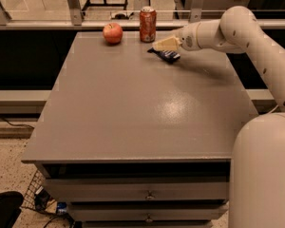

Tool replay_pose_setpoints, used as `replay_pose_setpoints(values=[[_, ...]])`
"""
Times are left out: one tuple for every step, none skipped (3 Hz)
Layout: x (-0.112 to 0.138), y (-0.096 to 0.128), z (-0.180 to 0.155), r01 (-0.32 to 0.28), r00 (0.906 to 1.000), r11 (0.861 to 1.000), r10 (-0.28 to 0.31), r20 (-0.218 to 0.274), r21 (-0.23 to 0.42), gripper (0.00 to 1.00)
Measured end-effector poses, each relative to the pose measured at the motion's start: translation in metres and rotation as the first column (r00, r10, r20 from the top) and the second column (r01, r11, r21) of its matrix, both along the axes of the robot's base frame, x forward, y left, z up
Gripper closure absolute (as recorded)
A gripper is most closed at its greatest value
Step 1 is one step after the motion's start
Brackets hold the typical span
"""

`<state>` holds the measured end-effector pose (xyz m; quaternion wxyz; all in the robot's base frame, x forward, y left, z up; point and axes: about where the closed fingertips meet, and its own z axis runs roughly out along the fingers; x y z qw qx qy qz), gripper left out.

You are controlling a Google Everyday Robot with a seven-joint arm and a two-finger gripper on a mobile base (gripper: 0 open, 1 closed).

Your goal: Move rxbar blueberry near coke can

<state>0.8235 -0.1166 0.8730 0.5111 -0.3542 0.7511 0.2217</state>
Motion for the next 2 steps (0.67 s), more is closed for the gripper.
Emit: replay_pose_setpoints(values=[[0.0003,0.0025,-0.0014,-0.003,1.0000,1.000,0.003,-0.002,0.001,0.00],[0.0004,0.0026,-0.0015,-0.003,1.0000,1.000,0.003,-0.002,0.001,0.00]])
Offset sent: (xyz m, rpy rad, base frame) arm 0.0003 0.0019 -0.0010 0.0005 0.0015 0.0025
